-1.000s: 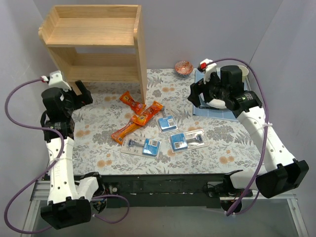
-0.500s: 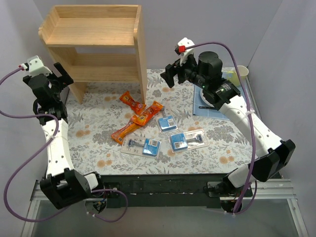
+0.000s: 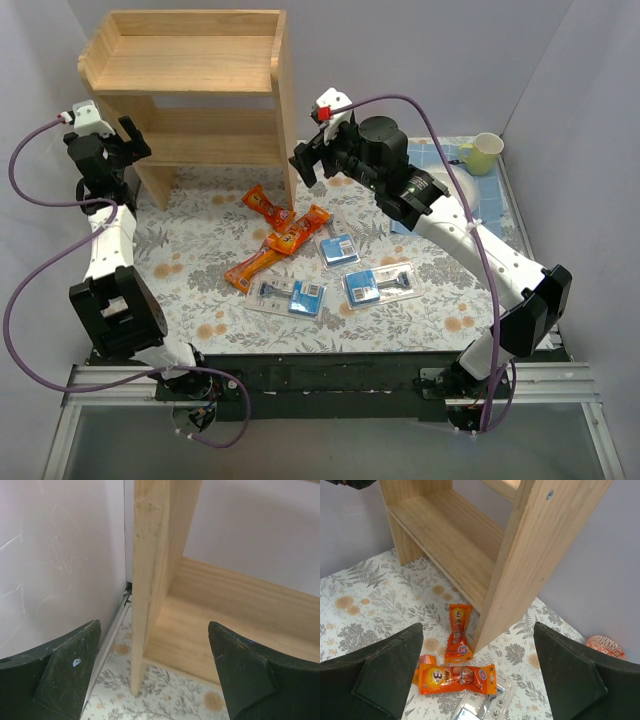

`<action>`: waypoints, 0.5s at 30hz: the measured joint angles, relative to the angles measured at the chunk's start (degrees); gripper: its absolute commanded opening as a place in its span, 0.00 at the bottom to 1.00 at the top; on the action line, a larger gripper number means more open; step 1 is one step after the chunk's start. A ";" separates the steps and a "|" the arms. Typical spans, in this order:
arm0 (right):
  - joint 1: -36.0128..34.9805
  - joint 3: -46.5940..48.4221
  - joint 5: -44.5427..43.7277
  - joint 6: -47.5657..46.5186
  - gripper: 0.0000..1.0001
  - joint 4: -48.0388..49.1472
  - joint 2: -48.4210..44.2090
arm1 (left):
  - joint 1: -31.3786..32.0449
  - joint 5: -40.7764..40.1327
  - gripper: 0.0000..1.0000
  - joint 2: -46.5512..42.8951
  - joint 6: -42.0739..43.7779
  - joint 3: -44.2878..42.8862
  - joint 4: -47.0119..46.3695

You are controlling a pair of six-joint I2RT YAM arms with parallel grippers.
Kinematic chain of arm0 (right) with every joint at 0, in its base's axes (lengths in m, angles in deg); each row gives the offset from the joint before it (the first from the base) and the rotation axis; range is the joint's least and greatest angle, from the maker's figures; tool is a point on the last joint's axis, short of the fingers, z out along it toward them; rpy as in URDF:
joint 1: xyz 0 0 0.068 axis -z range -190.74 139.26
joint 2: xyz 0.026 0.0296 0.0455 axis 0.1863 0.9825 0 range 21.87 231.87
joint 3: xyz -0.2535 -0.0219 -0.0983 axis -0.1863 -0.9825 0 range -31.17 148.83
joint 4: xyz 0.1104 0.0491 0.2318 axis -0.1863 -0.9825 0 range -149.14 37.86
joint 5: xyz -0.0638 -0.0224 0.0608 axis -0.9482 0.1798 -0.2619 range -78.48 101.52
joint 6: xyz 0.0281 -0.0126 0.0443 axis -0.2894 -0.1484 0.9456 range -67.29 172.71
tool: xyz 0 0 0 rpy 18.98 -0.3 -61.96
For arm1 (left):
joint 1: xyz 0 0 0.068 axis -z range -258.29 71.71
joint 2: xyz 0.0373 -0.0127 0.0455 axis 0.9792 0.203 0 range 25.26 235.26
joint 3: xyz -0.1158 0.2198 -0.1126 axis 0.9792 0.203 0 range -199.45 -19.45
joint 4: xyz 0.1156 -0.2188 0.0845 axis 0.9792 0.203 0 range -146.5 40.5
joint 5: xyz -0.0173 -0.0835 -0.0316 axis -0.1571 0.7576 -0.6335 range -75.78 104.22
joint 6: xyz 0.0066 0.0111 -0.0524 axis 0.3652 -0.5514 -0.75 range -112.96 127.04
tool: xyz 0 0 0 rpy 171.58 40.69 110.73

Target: Place and organize the shaving razors onto the shelf

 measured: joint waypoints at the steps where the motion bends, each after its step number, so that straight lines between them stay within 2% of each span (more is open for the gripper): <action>1: -0.15 0.37 -0.72 0.09 0.99 -0.04 0.35 | 0.00 -0.07 0.88 1.36 0.52 -0.52 -0.98; 7: -0.20 6.05 -5.22 0.96 0.98 0.44 7.02 | 0.00 -1.22 0.88 8.04 2.75 -4.44 -4.85; 10: -0.22 8.98 -7.21 1.99 0.95 0.70 11.23 | 0.00 -1.29 0.83 10.38 3.50 -6.03 -5.92; 11: -0.28 10.12 -8.28 2.36 0.91 0.76 12.79 | 0.00 -1.11 0.75 11.06 3.69 -6.60 -6.29; 15: -1.20 14.19 -12.94 3.85 0.85 1.66 19.23 | 0.00 0.44 0.62 13.42 4.66 -8.15 -7.80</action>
